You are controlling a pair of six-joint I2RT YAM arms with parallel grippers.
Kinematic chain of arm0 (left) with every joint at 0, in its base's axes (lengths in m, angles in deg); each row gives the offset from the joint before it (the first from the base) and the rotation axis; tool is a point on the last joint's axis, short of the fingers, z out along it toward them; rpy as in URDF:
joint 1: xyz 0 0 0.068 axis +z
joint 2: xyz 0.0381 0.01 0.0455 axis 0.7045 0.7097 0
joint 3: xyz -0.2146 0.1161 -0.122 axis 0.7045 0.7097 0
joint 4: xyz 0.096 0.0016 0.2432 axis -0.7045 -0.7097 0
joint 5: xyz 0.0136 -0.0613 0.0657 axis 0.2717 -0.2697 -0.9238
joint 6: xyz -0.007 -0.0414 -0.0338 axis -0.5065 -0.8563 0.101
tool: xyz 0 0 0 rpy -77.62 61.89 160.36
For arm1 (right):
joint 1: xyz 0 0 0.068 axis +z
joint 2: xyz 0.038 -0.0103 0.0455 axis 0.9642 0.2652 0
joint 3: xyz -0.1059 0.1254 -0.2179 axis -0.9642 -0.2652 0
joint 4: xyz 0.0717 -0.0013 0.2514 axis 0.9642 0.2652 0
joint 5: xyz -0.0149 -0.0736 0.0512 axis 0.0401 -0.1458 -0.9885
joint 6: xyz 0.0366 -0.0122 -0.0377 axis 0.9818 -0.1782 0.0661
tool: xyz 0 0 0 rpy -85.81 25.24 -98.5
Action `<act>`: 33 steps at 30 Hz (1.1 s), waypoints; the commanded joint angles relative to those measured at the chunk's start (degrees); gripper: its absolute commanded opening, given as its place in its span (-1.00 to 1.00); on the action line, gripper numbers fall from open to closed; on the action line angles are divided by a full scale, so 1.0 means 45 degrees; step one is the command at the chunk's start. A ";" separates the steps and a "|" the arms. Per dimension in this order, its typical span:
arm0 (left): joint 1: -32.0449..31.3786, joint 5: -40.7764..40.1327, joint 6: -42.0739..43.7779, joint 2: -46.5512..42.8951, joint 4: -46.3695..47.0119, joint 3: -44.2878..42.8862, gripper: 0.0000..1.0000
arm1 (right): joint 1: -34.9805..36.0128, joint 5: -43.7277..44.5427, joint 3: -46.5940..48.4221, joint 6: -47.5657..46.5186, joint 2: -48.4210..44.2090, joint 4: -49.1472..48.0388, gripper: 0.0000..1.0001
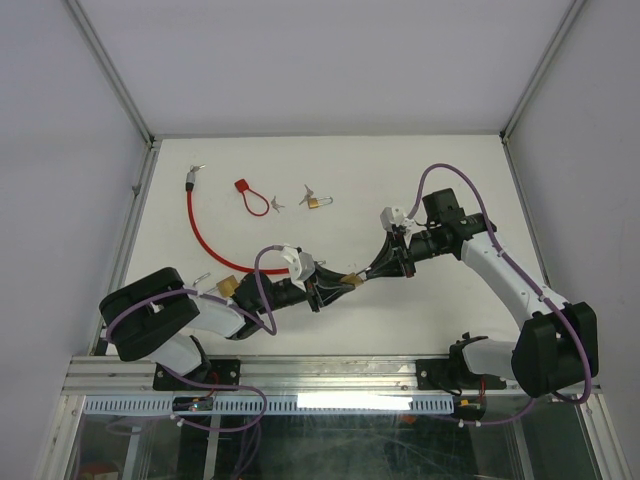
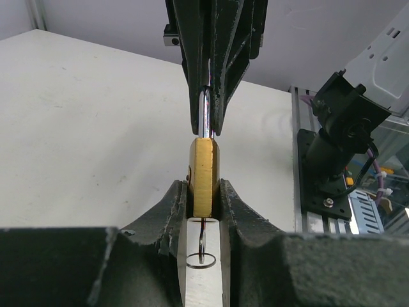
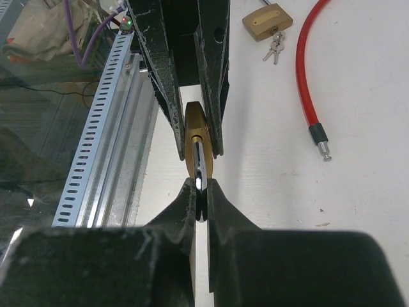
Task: Lock with the key
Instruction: Lock the lock.
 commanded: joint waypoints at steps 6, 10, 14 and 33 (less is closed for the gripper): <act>0.0137 0.1048 -0.0127 -0.0011 0.1283 -0.0341 -1.00 | 0.0522 -0.1265 0.0052 -0.0255 -0.0057 -0.0550 -1.00; 0.0578 0.1910 -0.0999 0.0230 0.2042 -0.0393 -1.00 | 0.0832 -0.1256 -0.0092 -0.0513 0.0155 -0.0603 -1.00; 0.0804 0.2025 -0.1197 0.0339 0.2391 -0.0392 -1.00 | 0.1165 -0.1186 -0.0186 -0.0507 0.0400 -0.0758 -1.00; 0.1357 0.1076 -0.0349 0.0681 0.2532 -0.1086 -1.00 | 0.3554 0.0197 -0.0417 0.0592 0.2480 -0.2271 -1.00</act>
